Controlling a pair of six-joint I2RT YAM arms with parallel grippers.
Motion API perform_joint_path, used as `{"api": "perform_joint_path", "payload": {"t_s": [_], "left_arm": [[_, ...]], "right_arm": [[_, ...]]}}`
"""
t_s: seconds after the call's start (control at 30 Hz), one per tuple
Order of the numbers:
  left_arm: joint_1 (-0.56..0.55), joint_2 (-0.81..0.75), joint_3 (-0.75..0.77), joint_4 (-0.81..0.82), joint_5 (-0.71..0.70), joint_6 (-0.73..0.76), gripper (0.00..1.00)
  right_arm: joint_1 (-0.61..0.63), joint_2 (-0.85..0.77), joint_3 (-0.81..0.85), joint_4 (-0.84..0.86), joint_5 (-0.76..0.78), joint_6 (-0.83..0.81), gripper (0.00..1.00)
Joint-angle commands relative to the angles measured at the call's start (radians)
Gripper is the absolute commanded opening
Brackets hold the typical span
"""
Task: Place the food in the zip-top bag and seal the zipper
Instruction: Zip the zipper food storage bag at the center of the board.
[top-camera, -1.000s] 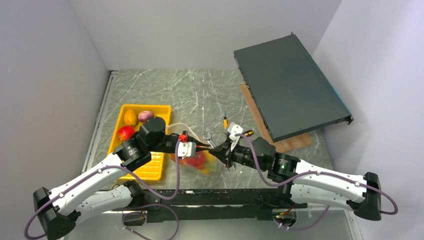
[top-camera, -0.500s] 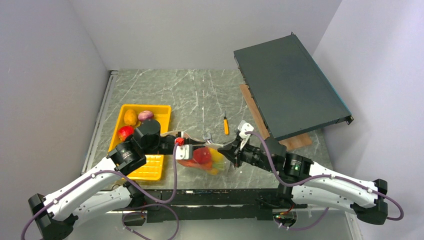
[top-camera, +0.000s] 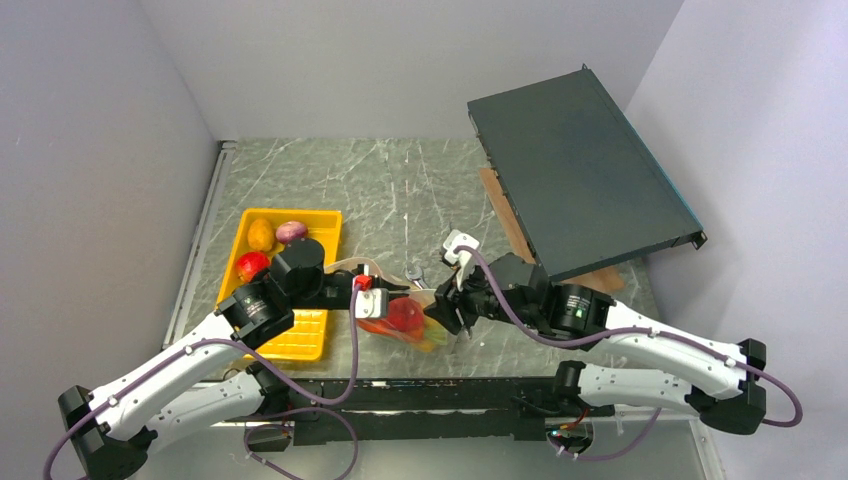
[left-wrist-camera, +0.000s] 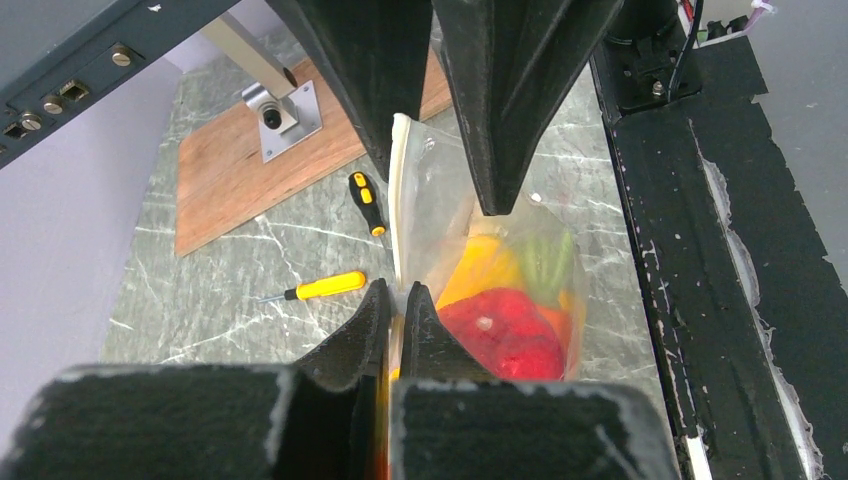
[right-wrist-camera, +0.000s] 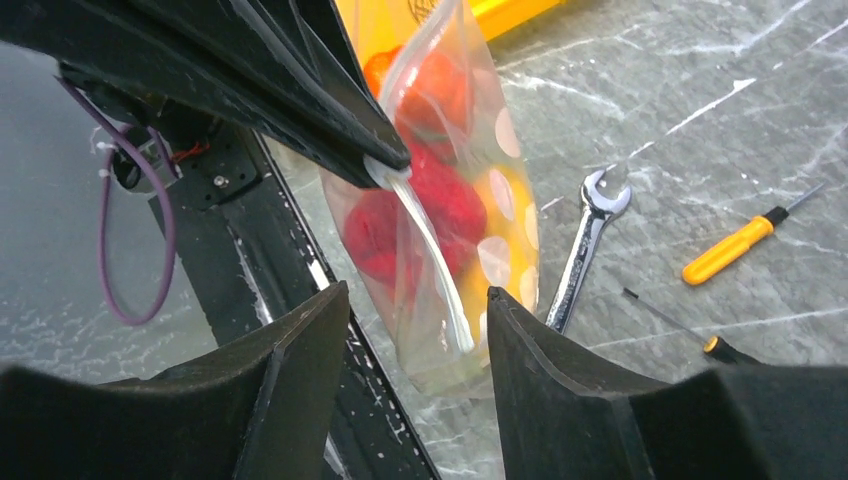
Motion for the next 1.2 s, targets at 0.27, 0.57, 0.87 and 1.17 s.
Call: {"api": "perform_joint_path", "payload": {"t_s": [0.27,0.57,0.87,1.17], "left_arm": [[0.004,-0.009,0.012,0.012,0.026,0.020,0.00],[0.004,-0.009,0.012,0.011,0.039,0.022,0.00],[0.004,-0.008,0.013,0.009,0.051,0.023,0.00],[0.004,-0.012,0.012,0.009,0.025,0.024,0.00]], "right_arm": [[-0.002,0.183,0.259,-0.165,-0.131,-0.072,0.48],[-0.008,0.233,0.261,-0.174,-0.079,-0.109,0.52],[-0.041,0.222,0.269,-0.162,-0.134,-0.099,0.40],[-0.053,0.239,0.256,-0.115,-0.160,-0.067,0.00]]}}
